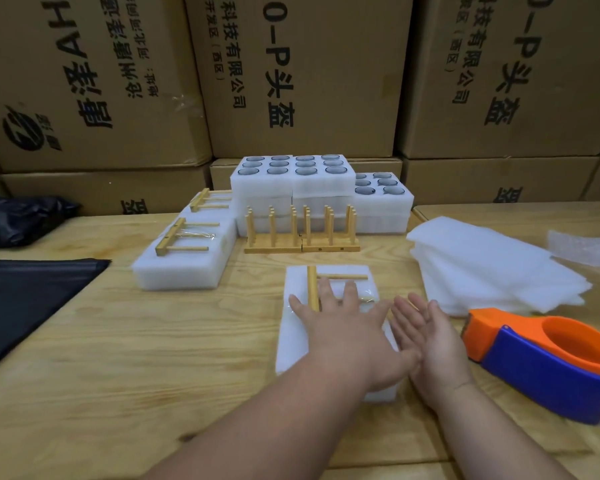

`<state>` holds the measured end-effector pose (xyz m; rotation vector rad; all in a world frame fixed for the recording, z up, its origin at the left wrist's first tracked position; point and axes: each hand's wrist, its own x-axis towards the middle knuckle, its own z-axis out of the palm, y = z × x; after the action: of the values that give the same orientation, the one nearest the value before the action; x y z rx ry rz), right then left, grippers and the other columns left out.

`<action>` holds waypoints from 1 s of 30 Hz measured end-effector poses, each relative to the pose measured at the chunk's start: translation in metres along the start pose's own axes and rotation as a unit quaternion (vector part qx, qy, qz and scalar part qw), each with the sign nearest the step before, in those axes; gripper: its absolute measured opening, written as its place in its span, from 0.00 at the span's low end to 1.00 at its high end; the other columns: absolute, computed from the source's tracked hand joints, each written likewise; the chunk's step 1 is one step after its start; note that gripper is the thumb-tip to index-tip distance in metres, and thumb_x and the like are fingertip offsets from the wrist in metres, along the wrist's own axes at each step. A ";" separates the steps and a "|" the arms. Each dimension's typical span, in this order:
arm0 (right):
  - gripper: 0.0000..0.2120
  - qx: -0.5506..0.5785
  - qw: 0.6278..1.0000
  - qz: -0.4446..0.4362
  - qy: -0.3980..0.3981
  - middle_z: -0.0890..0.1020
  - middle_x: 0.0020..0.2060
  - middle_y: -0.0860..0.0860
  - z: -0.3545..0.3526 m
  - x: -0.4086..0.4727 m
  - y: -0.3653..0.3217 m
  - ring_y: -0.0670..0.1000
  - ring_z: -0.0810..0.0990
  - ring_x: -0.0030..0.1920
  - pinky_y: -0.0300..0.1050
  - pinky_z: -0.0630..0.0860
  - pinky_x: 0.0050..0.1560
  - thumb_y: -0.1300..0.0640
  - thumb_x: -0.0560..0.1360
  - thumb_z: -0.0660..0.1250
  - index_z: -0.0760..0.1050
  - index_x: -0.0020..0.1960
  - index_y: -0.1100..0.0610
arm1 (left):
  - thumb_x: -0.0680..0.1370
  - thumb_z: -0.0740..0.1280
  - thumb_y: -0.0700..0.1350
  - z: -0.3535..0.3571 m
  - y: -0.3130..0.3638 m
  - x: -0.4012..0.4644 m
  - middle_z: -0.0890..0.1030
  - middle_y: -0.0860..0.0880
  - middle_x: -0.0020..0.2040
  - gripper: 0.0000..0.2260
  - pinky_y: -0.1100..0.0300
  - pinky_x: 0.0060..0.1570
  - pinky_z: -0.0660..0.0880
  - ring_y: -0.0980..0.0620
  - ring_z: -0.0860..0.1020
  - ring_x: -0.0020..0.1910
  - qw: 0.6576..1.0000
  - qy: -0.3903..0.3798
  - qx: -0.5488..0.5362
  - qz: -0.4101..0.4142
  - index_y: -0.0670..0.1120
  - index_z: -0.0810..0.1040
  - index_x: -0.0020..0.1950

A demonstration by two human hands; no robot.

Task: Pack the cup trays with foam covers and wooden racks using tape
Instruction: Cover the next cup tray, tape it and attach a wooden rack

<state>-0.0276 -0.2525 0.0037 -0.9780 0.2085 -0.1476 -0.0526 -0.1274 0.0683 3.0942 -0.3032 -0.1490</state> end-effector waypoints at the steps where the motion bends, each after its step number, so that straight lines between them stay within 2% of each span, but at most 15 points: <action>1: 0.21 -0.003 1.000 -0.001 -0.003 0.75 0.70 0.59 -0.001 0.001 0.000 0.57 0.73 0.72 0.50 0.67 0.73 0.48 0.86 0.52 0.68 0.74 0.58 | 0.71 0.52 0.73 0.000 0.000 -0.001 0.42 0.48 0.83 0.38 0.21 0.61 0.34 0.34 0.32 0.78 1.000 -0.002 0.002 -0.007 0.65 0.48 0.80; 6: 0.18 -0.007 1.000 0.001 -0.009 0.77 0.66 0.59 0.000 0.001 0.000 0.57 0.75 0.69 0.50 0.68 0.71 0.51 0.86 0.53 0.69 0.71 0.58 | 0.71 0.55 0.70 -0.006 -0.003 0.000 0.44 0.50 0.83 0.37 0.21 0.62 0.39 0.36 0.34 0.79 0.999 -0.034 -0.015 -0.019 0.65 0.50 0.79; 13: 0.20 -0.020 0.999 -0.023 -0.014 0.75 0.67 0.62 -0.003 0.007 0.005 0.58 0.75 0.67 0.54 0.68 0.70 0.53 0.86 0.51 0.66 0.74 0.63 | 0.69 0.59 0.71 -0.006 -0.048 -0.008 0.44 0.51 0.83 0.39 0.23 0.65 0.42 0.39 0.35 0.80 0.999 -0.037 -0.015 -0.018 0.69 0.49 0.77; 16: 0.19 -0.018 0.999 -0.027 -0.019 0.76 0.66 0.63 -0.004 0.008 0.006 0.58 0.76 0.67 0.53 0.73 0.68 0.54 0.86 0.52 0.67 0.72 0.63 | 0.67 0.58 0.71 -0.005 -0.077 -0.015 0.46 0.53 0.82 0.38 0.25 0.67 0.45 0.42 0.37 0.81 0.999 -0.024 -0.012 -0.027 0.71 0.50 0.76; 18: 0.17 -0.012 0.999 -0.025 -0.026 0.79 0.62 0.61 -0.005 0.010 0.007 0.55 0.78 0.64 0.47 0.80 0.61 0.55 0.86 0.52 0.69 0.68 0.63 | 0.66 0.58 0.71 -0.005 -0.096 -0.021 0.46 0.55 0.82 0.38 0.26 0.69 0.47 0.44 0.39 0.81 0.999 -0.015 -0.009 -0.039 0.72 0.50 0.75; 20: 0.16 -0.009 0.999 -0.022 -0.034 0.80 0.59 0.59 -0.007 0.011 0.008 0.53 0.79 0.63 0.42 0.79 0.55 0.55 0.86 0.52 0.70 0.67 0.63 | 0.65 0.57 0.71 -0.004 -0.114 -0.025 0.47 0.56 0.82 0.37 0.27 0.69 0.49 0.45 0.40 0.81 0.999 -0.011 -0.003 -0.053 0.73 0.50 0.74; 23: 0.18 -0.006 0.999 -0.025 -0.039 0.81 0.57 0.60 -0.008 0.012 0.009 0.53 0.80 0.62 0.41 0.81 0.53 0.56 0.86 0.53 0.70 0.69 0.66 | 0.63 0.54 0.72 -0.006 -0.143 -0.032 0.47 0.59 0.82 0.37 0.27 0.70 0.51 0.46 0.42 0.81 0.997 -0.012 0.000 -0.075 0.73 0.50 0.73; 30: 0.13 -0.019 0.998 -0.033 -0.042 0.82 0.55 0.65 -0.007 0.009 0.007 0.56 0.82 0.59 0.45 0.81 0.55 0.60 0.85 0.54 0.73 0.62 0.65 | 0.60 0.51 0.73 -0.012 -0.200 -0.048 0.47 0.61 0.81 0.39 0.31 0.70 0.55 0.49 0.42 0.81 0.992 -0.028 0.003 -0.120 0.75 0.49 0.72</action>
<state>-0.0206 -0.2563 -0.0074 -1.0263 0.1019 -0.1621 -0.0593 0.0787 0.0771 3.1250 0.0704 -0.2398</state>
